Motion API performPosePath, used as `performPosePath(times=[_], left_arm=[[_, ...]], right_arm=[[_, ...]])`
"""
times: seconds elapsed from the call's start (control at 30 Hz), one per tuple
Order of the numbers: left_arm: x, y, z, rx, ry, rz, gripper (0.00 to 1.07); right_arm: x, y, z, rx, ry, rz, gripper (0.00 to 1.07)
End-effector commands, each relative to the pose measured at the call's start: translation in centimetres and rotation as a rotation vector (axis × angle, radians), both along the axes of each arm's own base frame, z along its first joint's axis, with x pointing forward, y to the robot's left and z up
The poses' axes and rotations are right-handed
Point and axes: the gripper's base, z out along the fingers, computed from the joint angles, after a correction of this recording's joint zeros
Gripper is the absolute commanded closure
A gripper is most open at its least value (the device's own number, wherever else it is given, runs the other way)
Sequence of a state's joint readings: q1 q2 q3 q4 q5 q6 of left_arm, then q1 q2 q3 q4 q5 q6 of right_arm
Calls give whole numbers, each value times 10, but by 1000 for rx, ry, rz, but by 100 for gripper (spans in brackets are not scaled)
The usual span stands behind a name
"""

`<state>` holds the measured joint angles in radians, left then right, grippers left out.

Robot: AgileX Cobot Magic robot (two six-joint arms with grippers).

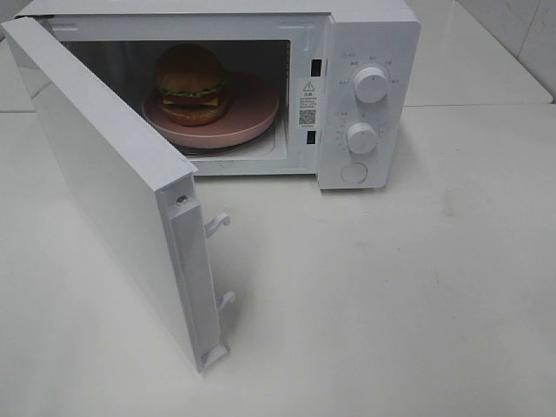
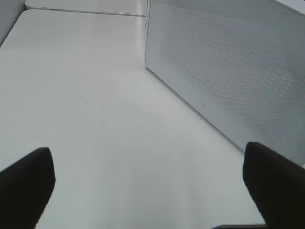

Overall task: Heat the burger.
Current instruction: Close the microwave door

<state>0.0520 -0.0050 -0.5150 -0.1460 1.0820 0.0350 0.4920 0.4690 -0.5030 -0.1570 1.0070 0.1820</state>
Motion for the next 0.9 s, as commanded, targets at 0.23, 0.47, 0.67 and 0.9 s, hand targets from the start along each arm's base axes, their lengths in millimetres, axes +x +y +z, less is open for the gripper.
performPosePath(times=[0.23,0.47,0.67,0.9], left_arm=[[-2,0,1,1,-29,6,7],[-2,0,1,1,-29,6,7],[-2,0,1,1,-29,6,7],[-2,0,1,1,-29,6,7]], right_arm=[[-29,-21,9,90,-216,-193,31],[-50,-27,12,133,-345,-273,31],[-66,-29,12,158,-446,-328,31],[-71,-29,11,161,-479,-343,32]])
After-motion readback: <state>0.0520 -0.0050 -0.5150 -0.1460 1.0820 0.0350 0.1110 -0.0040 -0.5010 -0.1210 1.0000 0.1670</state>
